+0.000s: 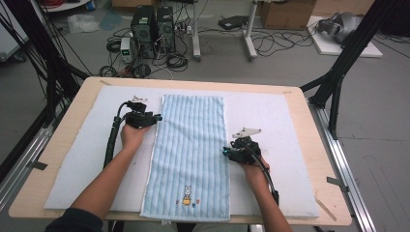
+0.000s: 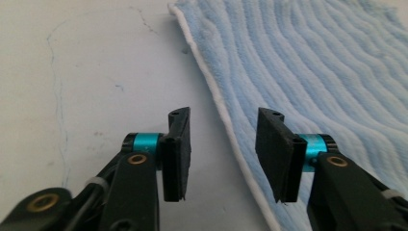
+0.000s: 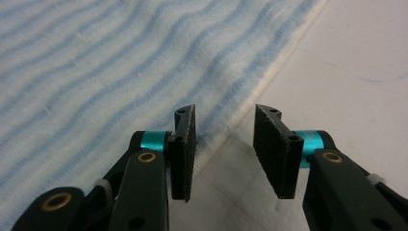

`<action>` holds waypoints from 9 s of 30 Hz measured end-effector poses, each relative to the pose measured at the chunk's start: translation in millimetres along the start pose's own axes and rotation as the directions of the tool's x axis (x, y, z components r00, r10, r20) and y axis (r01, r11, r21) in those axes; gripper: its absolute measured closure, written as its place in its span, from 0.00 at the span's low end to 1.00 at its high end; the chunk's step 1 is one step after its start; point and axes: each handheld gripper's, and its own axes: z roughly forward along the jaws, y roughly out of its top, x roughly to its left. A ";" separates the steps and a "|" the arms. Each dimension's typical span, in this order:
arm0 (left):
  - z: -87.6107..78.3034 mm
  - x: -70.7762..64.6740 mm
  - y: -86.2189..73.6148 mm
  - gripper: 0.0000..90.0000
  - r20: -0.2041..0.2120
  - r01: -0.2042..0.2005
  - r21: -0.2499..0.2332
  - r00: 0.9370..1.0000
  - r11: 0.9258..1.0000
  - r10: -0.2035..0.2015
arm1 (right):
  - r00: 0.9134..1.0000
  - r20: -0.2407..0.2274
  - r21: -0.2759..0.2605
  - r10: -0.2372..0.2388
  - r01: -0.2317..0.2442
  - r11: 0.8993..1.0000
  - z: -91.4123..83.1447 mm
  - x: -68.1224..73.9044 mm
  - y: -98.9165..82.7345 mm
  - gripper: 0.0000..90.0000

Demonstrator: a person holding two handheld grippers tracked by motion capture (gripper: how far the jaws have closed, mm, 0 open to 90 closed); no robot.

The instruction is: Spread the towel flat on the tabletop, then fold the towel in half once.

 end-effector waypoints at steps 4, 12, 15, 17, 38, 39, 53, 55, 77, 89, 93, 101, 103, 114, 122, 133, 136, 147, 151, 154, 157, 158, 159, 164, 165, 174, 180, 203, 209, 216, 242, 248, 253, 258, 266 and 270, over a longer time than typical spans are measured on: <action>-19.1 -4.0 -7.5 0.62 0.026 -0.018 -0.025 0.999 1.000 0.018 | 0.997 0.070 0.022 -0.026 0.025 0.999 -5.2 2.3 -0.3 0.64; -33.5 -23.1 -32.2 0.63 0.151 -0.041 0.043 0.988 0.998 0.034 | 0.997 -0.020 -0.063 0.080 -0.081 0.995 -19.0 -0.5 -8.5 0.62; -32.6 -35.5 -42.2 0.66 0.150 -0.080 0.062 0.986 0.995 0.070 | 0.995 -0.042 -0.059 0.085 -0.088 0.994 -19.6 5.1 -11.7 0.63; -32.2 -42.4 -47.1 0.81 0.073 -0.208 0.074 0.977 0.975 0.203 | 0.996 -0.048 -0.058 0.075 -0.078 0.995 -18.7 11.0 -12.2 0.59; -69.7 -14.5 -66.3 0.39 0.155 -0.044 -0.130 0.986 0.990 0.064 | 0.999 -0.014 -0.099 0.053 -0.054 0.994 -26.5 14.0 -16.9 0.37; -71.8 -12.5 -65.8 0.37 0.170 -0.034 -0.146 0.984 0.989 0.059 | 0.999 -0.007 -0.106 0.054 -0.055 0.993 -28.4 12.4 -16.7 0.34; -85.6 -0.5 -55.3 0.20 0.261 -0.010 -0.234 0.963 0.972 0.073 | 0.999 0.019 -0.193 0.031 -0.027 0.981 -39.2 -16.1 -11.5 0.13; -84.1 -1.8 -55.0 0.20 0.251 -0.020 -0.226 0.965 0.974 0.078 | 0.999 -0.011 -0.171 0.036 -0.038 0.985 -36.1 -10.8 -10.0 0.16; -78.6 -57.4 -89.7 0.87 0.361 -0.315 0.032 0.889 0.949 0.283 | 0.971 -0.219 -0.044 -0.095 0.088 0.995 -19.0 29.4 -21.9 0.83; -87.2 -50.2 -88.8 0.75 0.384 -0.271 0.034 0.892 0.962 0.238 | 0.960 -0.247 -0.061 -0.131 0.119 0.991 -31.1 24.4 -22.1 0.68; -86.9 -39.6 -78.8 0.55 0.331 -0.188 -0.103 0.919 0.977 0.212 | 0.987 -0.152 -0.196 -0.062 0.031 0.980 -45.1 10.8 -18.3 0.50; -92.4 -20.9 -65.1 0.18 0.252 -0.091 -0.208 0.957 0.974 0.143 | 0.998 0.059 -0.244 0.038 -0.023 0.969 -57.8 -9.8 -20.4 0.18; -95.4 -17.3 -64.5 0.17 0.241 -0.089 -0.221 0.960 0.971 0.143 | 0.995 0.087 -0.237 0.047 -0.025 0.971 -57.5 -11.6 -20.5 0.14; -113.6 5.5 -63.7 0.17 0.198 -0.054 -0.252 0.974 0.966 0.106 | 0.993 0.107 -0.236 0.047 -0.020 0.971 -58.7 -17.7 -18.8 0.13; -111.7 1.8 -64.1 0.18 0.223 -0.048 -0.248 0.969 0.968 0.106 | 0.994 0.087 -0.241 0.060 -0.037 0.970 -58.8 -18.6 -18.5 0.13; -110.1 4.4 -62.6 0.19 0.218 -0.028 -0.257 0.972 0.966 0.086 | 0.994 0.092 -0.235 0.061 -0.038 0.971 -59.0 -19.3 -19.5 0.13; -109.9 5.7 -62.7 0.19 0.211 -0.019 -0.253 0.975 0.967 0.075 | 0.993 0.095 -0.237 0.066 -0.042 0.971 -59.6 -19.7 -21.4 0.13; -102.1 7.8 -55.9 0.23 0.206 0.017 -0.235 0.978 0.972 0.032 | 0.993 0.082 -0.247 0.090 -0.067 0.967 -58.0 -23.3 -23.0 0.13; -92.7 9.6 -42.9 0.23 0.165 0.038 -0.247 0.986 0.968 0.004 | 0.993 0.077 -0.245 0.086 -0.065 0.967 -57.6 -22.5 -22.8 0.13; -80.5 7.0 -30.5 0.26 0.153 0.026 -0.212 0.988 0.977 0.007 | 0.994 0.066 -0.250 0.089 -0.070 0.966 -56.7 -22.0 -22.4 0.13; -70.8 4.0 -20.8 0.28 0.149 0.012 -0.190 0.989 0.982 0.017 | 0.994 0.066 -0.248 0.087 -0.068 0.966 -55.7 -21.9 -22.0 0.13; -67.7 3.9 -17.5 0.28 0.152 0.013 -0.194 0.988 0.981 0.017 | 0.994 0.067 -0.249 0.086 -0.067 0.966 -55.5 -22.1 -22.1 0.13; -63.3 3.7 -13.6 0.28 0.157 0.027 -0.197 0.988 0.980 0.005 | 0.994 0.064 -0.245 0.090 -0.072 0.967 -55.2 -22.1 -22.1 0.13; -42.3 5.7 -3.7 0.27 0.128 0.054 -0.165 0.991 0.985 -0.033 | 0.993 0.061 -0.246 0.102 -0.084 0.966 -55.9 -22.7 -22.6 0.13; -37.0 6.2 -2.5 0.27 0.118 0.057 -0.152 0.992 0.987 -0.039 | 0.993 0.061 -0.248 0.099 -0.081 0.966 -55.8 -23.1 -22.6 0.13; 0.1 7.4 14.1 0.30 0.082 0.025 -0.072 0.996 0.997 -0.019 | 0.994 0.062 -0.241 0.096 -0.078 0.967 -53.9 -24.5 -22.9 0.13; 19.3 1.6 13.8 0.37 0.062 0.005 -0.026 0.998 1.000 -0.003 | 0.993 0.057 -0.242 0.107 -0.091 0.966 -53.8 -26.9 -23.5 0.13; 34.4 -3.7 3.1 0.94 0.045 -0.082 0.026 0.996 0.996 0.081 | 0.994 0.031 -0.203 0.103 -0.095 0.975 -38.6 -24.9 -16.7 0.13; 32.4 -0.8 4.1 0.96 0.075 -0.038 0.003 0.996 0.999 0.038 | 0.993 -0.015 -0.196 0.114 -0.114 0.974 -25.2 -33.7 4.3 0.13; 29.4 1.0 5.8 0.96 0.104 -0.026 -0.017 0.994 1.000 0.028 | 0.989 -0.038 -0.153 0.146 -0.150 0.977 9.4 -50.4 44.4 0.13; 28.9 10.9 7.8 0.96 0.114 0.075 -0.050 0.991 0.996 -0.069 | 0.995 0.074 0.045 0.061 -0.065 0.997 90.7 -48.7 94.4 0.96; 27.6 13.5 16.1 0.96 0.119 0.106 -0.098 0.988 0.990 -0.094 | 0.986 0.116 -0.038 0.120 -0.117 0.992 86.1 -53.6 98.1 0.96; 20.8 15.2 18.0 0.96 0.156 0.115 -0.106 0.983 0.988 -0.098 | 0.989 0.094 -0.074 0.116 -0.109 0.991 77.9 -53.0 100.4 0.96; 9.1 13.2 17.8 0.96 0.180 0.094 -0.112 0.981 0.989 -0.073 | 0.993 0.060 -0.092 0.104 -0.098 0.991 66.0 -47.4 101.2 0.96; -17.8 3.8 10.2 0.96 0.243 0.048 -0.105 0.970 0.993 -0.021 | 0.991 0.006 -0.130 0.136 -0.134 0.982 42.5 -41.2 83.3 0.96; -30.8 -3.3 4.5 0.96 0.246 0.015 -0.130 0.969 0.991 0.017 | 0.990 -0.020 -0.145 0.136 -0.138 0.980 29.7 -36.8 74.1 0.96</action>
